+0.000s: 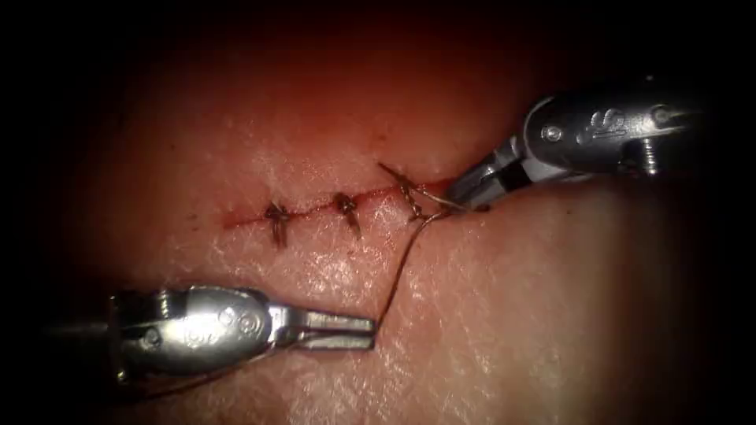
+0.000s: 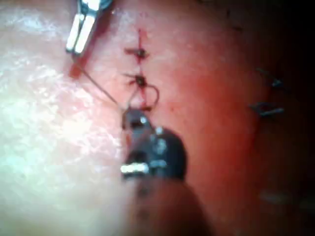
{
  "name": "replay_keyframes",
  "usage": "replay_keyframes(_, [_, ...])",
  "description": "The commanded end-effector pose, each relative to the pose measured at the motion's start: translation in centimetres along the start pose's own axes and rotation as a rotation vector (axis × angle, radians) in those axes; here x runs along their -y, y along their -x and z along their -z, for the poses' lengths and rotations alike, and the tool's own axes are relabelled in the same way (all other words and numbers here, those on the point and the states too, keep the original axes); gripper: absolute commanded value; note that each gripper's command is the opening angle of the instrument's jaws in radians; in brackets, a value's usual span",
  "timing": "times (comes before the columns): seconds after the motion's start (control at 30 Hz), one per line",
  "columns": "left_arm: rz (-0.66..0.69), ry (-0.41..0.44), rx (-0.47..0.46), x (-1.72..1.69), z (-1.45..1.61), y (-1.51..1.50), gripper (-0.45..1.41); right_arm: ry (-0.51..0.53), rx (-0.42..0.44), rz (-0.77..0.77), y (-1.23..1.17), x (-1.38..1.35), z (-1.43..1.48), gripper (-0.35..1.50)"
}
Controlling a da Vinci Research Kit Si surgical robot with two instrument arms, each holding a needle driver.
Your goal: Wound Closure
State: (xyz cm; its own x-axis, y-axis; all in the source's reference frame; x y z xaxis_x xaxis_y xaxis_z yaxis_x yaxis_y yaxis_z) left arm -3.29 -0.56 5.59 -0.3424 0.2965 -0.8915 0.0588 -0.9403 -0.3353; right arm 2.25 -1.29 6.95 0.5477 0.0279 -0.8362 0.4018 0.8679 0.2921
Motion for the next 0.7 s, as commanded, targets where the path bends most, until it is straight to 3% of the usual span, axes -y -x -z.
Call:
replay_keyframes(0.03, [-0.005,0.004,0.001,-0.07,-0.1,0.06,-0.45,0.002,-0.008,-0.006,0.05,-0.07,-0.12,-0.35])
replay_keyframes(0.7, [-0.01,0.058,-0.007,-0.88,-0.38,0.01,-0.45,0.131,0.011,-0.077,-0.01,-0.49,-0.39,-0.35])
